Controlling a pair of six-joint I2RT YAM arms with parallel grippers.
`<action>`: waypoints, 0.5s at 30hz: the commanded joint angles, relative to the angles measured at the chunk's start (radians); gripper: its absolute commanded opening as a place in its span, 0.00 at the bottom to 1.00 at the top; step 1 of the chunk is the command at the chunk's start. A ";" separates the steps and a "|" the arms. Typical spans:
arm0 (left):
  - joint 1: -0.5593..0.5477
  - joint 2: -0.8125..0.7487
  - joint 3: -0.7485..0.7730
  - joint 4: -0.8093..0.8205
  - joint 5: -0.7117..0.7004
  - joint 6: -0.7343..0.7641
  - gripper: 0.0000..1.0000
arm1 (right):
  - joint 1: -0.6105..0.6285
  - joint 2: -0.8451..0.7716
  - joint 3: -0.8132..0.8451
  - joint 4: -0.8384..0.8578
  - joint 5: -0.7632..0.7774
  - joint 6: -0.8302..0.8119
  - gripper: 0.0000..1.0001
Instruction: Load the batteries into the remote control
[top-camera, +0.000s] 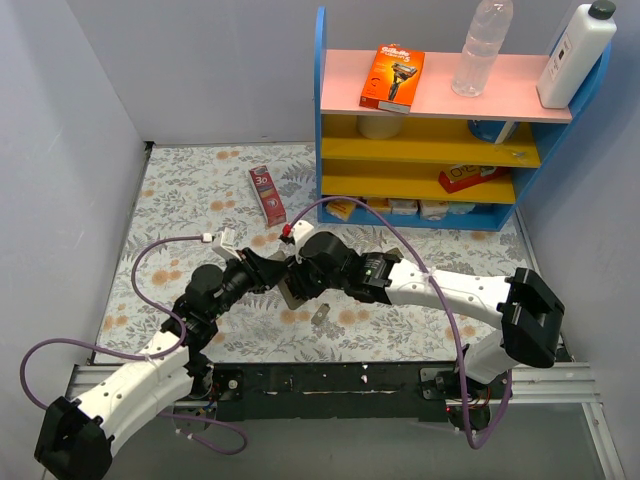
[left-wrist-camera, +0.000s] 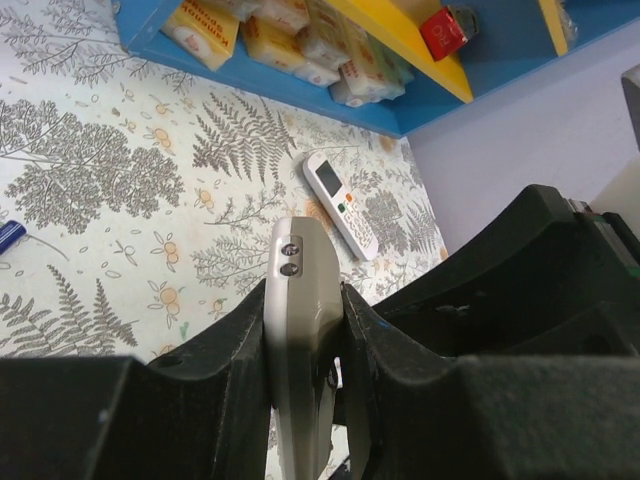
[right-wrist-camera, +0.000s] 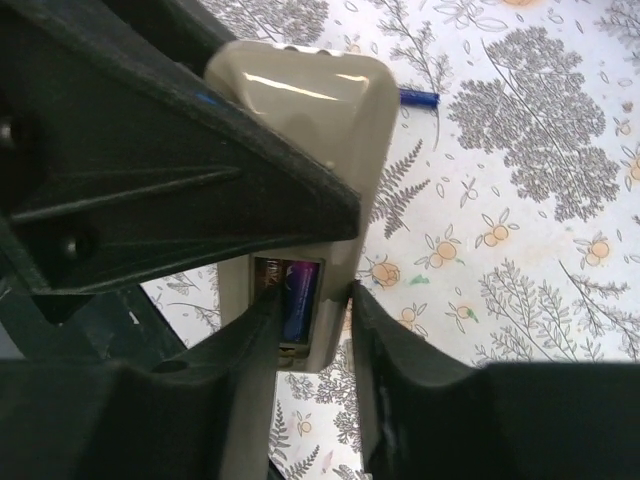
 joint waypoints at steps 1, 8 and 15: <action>-0.004 -0.049 0.049 0.028 -0.029 -0.023 0.00 | 0.011 0.026 -0.001 -0.059 0.067 -0.037 0.32; -0.002 -0.052 0.054 -0.014 -0.022 -0.031 0.00 | 0.011 0.049 0.020 -0.048 0.094 -0.084 0.11; -0.001 -0.046 0.040 -0.082 -0.091 -0.015 0.00 | 0.010 0.045 0.056 0.009 -0.013 -0.109 0.37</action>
